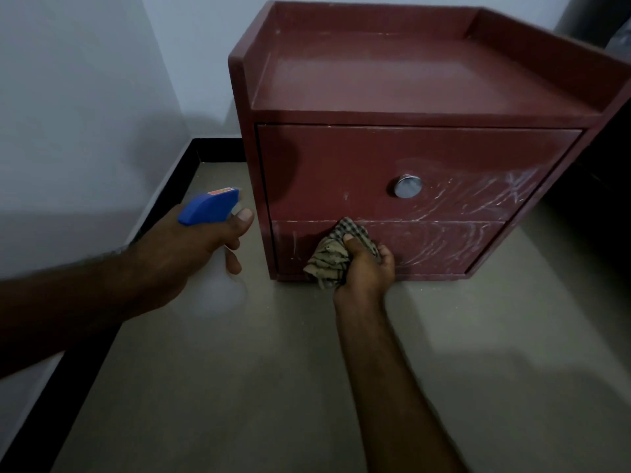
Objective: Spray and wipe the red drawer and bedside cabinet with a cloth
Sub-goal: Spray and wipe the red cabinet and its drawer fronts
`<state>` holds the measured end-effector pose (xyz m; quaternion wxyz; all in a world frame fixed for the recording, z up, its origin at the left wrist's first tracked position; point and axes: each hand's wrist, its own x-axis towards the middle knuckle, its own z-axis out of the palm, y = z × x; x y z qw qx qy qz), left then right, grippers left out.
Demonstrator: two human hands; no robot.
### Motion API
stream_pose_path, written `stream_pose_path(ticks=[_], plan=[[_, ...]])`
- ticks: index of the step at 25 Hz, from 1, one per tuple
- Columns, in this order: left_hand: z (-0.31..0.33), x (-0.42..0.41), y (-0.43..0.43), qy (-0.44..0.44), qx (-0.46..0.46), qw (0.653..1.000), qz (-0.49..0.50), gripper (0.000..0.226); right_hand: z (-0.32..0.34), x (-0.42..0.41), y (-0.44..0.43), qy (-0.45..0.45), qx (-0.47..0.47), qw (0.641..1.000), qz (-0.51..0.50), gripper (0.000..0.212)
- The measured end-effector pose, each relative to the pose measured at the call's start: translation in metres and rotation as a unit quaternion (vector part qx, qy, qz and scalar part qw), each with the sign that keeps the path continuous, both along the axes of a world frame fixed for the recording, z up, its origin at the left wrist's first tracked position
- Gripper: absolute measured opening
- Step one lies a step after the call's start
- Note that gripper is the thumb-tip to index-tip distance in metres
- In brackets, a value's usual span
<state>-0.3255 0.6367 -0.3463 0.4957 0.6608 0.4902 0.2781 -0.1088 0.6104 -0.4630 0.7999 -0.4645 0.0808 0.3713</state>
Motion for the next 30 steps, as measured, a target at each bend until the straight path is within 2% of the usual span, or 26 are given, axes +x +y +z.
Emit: stream_pose_path(ticks=[6,10,14,18,22,24,28,30], plan=[[-0.002,0.002,0.0,0.015,-0.013,1.0,0.002,0.072,0.004,0.003,0.002,-0.035,0.045,0.998,0.002,0.058],[-0.001,0.002,-0.007,0.004,-0.012,1.0,-0.008,0.071,0.002,0.01,0.001,0.004,0.025,1.0,-0.007,0.052],[-0.003,0.002,-0.004,-0.004,-0.014,1.0,-0.018,0.067,0.0,0.011,0.0,-0.017,0.043,0.999,-0.01,0.053],[-0.003,0.002,-0.002,-0.014,-0.017,1.0,-0.017,0.074,-0.006,0.024,-0.005,-0.007,0.011,1.0,-0.02,0.05],[-0.003,0.001,-0.003,-0.026,-0.013,0.999,-0.019,0.061,-0.003,0.017,-0.003,-0.01,0.021,1.0,0.01,0.055],[-0.004,0.002,-0.004,-0.031,-0.016,0.999,-0.017,0.066,-0.003,0.016,-0.003,-0.012,0.025,0.999,0.016,0.057],[-0.003,0.003,-0.005,-0.027,-0.016,0.999,-0.013,0.09,-0.002,0.043,-0.008,0.01,0.036,0.998,-0.055,0.049],[-0.002,0.002,-0.004,-0.028,-0.015,0.999,-0.013,0.088,-0.002,0.042,-0.01,0.005,0.035,0.998,-0.049,0.052]])
